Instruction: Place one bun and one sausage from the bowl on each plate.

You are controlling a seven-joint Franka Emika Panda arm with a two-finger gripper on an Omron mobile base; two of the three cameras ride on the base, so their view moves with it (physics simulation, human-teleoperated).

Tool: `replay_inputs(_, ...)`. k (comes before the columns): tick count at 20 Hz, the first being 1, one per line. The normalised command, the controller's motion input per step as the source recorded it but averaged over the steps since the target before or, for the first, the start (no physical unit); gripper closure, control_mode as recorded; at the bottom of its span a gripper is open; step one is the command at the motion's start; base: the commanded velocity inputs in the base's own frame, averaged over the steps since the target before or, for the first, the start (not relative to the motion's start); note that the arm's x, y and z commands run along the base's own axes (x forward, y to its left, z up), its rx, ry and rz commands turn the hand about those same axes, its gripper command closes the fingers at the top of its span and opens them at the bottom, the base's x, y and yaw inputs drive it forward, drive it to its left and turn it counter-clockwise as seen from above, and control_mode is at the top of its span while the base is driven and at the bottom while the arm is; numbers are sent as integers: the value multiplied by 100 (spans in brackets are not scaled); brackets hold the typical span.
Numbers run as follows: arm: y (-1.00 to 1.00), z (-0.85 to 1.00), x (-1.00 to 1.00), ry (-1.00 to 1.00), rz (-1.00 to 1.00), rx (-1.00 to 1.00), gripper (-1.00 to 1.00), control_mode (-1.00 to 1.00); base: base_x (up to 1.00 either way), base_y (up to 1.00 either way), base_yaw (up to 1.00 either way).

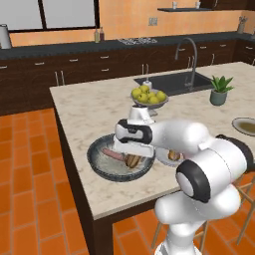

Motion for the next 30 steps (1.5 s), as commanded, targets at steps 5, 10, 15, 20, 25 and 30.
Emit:
replay_inputs(5,-25,100,-72,-10,0,7,100,-100,0,0,0)
replay_inputs(10,-5,94,-56,-5,0,4,100,-100,0,0,0)
replay_inputs(15,4,18,-20,3,0,0,100,-100,0,0,0)
replay_inputs(20,-5,-1,-23,-3,0,-1,100,100,-40,-34,-6)
replay_inputs(25,0,0,0,0,0,0,100,100,-55,-100,-26)
replay_inputs(30,0,0,0,0,0,0,100,100,35,-100,-7)
